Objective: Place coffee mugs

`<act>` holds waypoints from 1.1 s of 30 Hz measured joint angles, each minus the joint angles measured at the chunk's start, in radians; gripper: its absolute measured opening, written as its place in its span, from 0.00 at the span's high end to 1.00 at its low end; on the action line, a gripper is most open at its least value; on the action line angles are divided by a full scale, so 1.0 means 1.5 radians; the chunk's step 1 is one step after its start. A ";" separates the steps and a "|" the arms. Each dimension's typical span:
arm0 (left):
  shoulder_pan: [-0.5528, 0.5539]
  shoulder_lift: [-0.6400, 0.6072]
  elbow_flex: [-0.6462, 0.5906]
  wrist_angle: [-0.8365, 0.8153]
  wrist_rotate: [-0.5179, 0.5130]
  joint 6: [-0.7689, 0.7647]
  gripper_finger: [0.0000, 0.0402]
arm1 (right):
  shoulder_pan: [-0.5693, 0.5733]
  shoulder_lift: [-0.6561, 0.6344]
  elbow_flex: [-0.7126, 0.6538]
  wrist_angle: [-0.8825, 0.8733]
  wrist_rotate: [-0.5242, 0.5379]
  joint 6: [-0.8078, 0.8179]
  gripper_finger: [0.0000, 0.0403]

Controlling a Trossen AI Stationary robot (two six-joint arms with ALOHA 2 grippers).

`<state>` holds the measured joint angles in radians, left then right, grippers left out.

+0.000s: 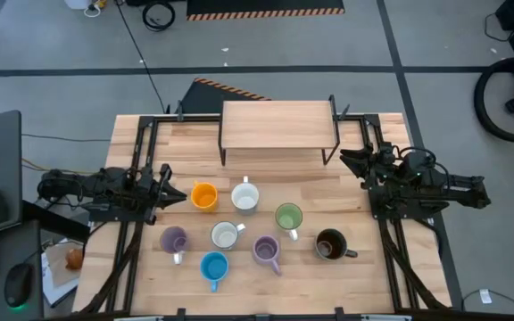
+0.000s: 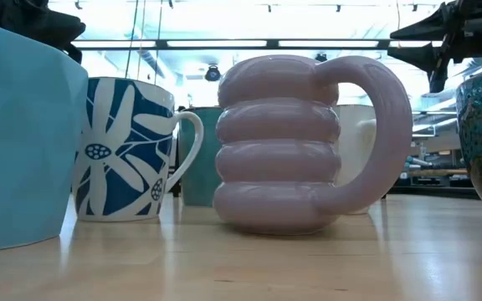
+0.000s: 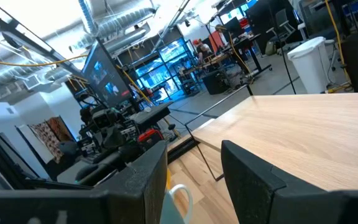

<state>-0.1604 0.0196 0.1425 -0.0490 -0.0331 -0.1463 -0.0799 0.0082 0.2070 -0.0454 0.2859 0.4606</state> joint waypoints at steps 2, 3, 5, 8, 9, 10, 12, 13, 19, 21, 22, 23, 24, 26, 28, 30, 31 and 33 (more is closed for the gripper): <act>0.000 0.000 0.000 0.000 0.000 0.000 0.90 | 0.000 0.000 0.000 0.000 0.000 0.000 0.61; 0.000 0.000 0.000 0.000 0.000 0.000 0.90 | 0.000 0.000 0.000 0.000 0.000 0.000 0.61; 0.000 0.000 0.000 0.000 0.000 0.000 0.90 | 0.000 0.000 0.000 0.000 0.000 0.000 0.61; 0.000 0.000 0.000 0.000 0.000 0.000 0.90 | 0.000 0.000 0.000 0.000 0.000 0.000 0.61; 0.000 0.000 0.000 0.000 0.000 0.000 0.90 | 0.000 0.000 0.000 0.000 0.000 0.000 0.61; 0.000 0.000 0.000 0.000 0.000 0.000 0.90 | 0.000 0.000 0.000 0.000 0.000 0.000 0.61; 0.000 0.000 0.000 0.000 0.000 0.000 0.90 | 0.000 0.000 0.000 0.000 0.000 0.000 0.61; 0.000 0.000 0.000 0.000 0.000 0.000 0.90 | 0.000 0.000 0.000 0.000 0.000 0.000 0.61; 0.000 0.000 0.000 0.002 0.000 0.000 0.90 | 0.000 0.000 0.000 0.000 0.000 0.000 0.61; 0.000 0.000 0.000 0.022 -0.005 -0.013 0.90 | 0.000 0.000 0.000 0.000 0.000 0.000 0.61; 0.000 0.000 0.000 0.045 -0.014 -0.026 0.90 | 0.000 0.000 0.000 0.000 0.000 0.000 0.61; 0.000 0.000 0.000 0.075 -0.038 -0.038 0.90 | 0.000 0.000 0.000 0.000 0.000 0.000 0.61; 0.000 0.000 0.000 0.107 -0.068 -0.055 0.90 | 0.000 0.000 0.000 0.000 0.000 0.000 0.61; 0.000 0.000 0.000 0.179 -0.137 -0.109 0.90 | 0.000 0.000 0.000 0.002 0.000 0.000 0.61; 0.000 0.000 0.000 0.252 -0.209 -0.174 0.90 | 0.000 0.002 0.000 0.030 0.016 0.008 0.61; 0.000 0.000 0.000 0.312 -0.276 -0.213 0.90 | 0.000 0.003 0.000 0.074 0.052 0.018 0.61; 0.000 0.000 0.000 0.336 -0.305 -0.217 0.90 | 0.000 0.003 0.000 0.095 0.071 0.016 0.61; 0.000 0.000 0.000 0.361 -0.352 -0.216 0.90 | 0.000 0.003 0.000 0.139 0.099 0.014 0.61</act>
<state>-0.1600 0.0189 0.1425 0.4932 -0.5606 -0.4704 -0.0799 0.0132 0.2073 0.1636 0.4349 0.4816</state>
